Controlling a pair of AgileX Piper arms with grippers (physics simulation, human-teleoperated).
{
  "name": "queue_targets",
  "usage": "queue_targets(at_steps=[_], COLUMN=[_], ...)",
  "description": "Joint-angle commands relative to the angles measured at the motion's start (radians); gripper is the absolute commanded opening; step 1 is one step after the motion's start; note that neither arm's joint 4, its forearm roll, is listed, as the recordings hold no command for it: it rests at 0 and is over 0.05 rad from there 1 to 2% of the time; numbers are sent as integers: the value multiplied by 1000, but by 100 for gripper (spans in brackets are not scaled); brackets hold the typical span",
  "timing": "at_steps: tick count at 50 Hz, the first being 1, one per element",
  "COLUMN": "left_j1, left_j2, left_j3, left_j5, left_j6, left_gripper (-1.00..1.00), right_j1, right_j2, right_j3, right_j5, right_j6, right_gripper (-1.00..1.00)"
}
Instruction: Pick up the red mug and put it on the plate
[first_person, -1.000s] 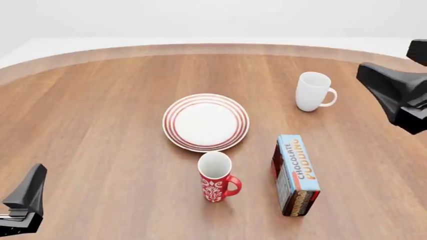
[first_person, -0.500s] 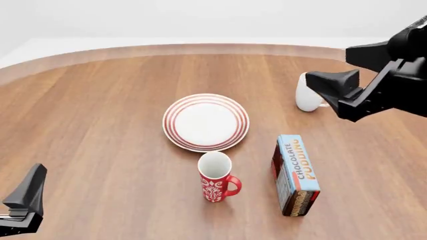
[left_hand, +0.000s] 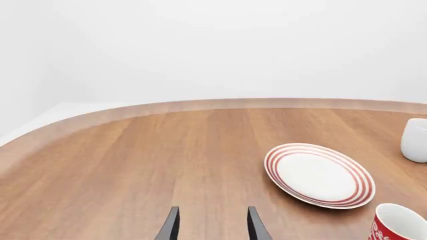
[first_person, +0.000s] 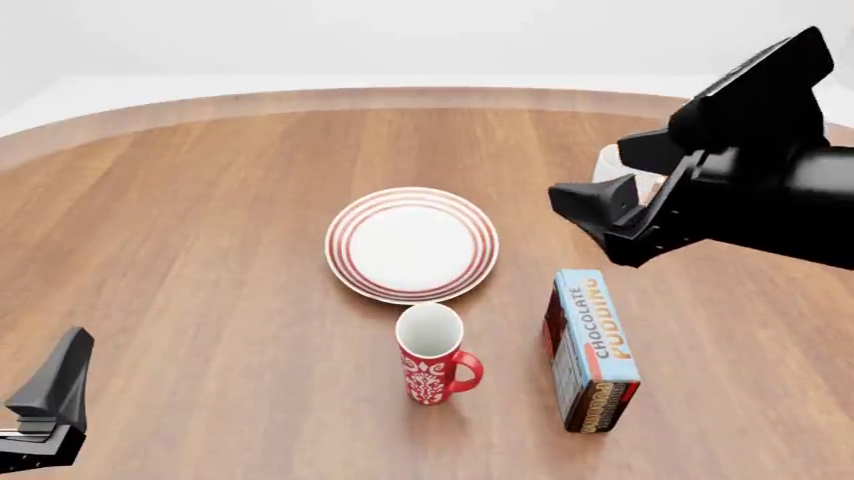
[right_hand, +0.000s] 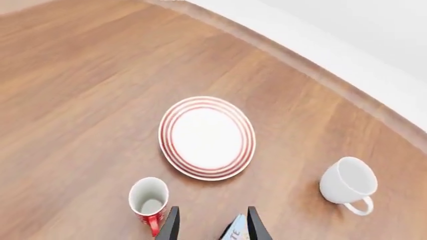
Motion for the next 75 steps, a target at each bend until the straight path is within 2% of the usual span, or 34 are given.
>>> queue_targets(at_steps=[1,7,16,27,40,75], left_j1=[0,0,0,0,0,0], left_j2=[0,0,0,0,0,0], left_j3=[0,0,0,0,0,0], left_j5=[0,0,0,0,0,0], left_j6=[0,0,0,0,0,0], left_gripper=[100,100,100,100,100,100], right_j1=[54,70,80,80,111,177], right_j2=[34,46,77,104,130,255], right_j3=[18,41,45,57,138,228], right_j5=[-10,-27,-25,-32,-84,-230], right_j6=[29,42,23,28,58,129], right_gripper=[100,100,100,100,100,100])
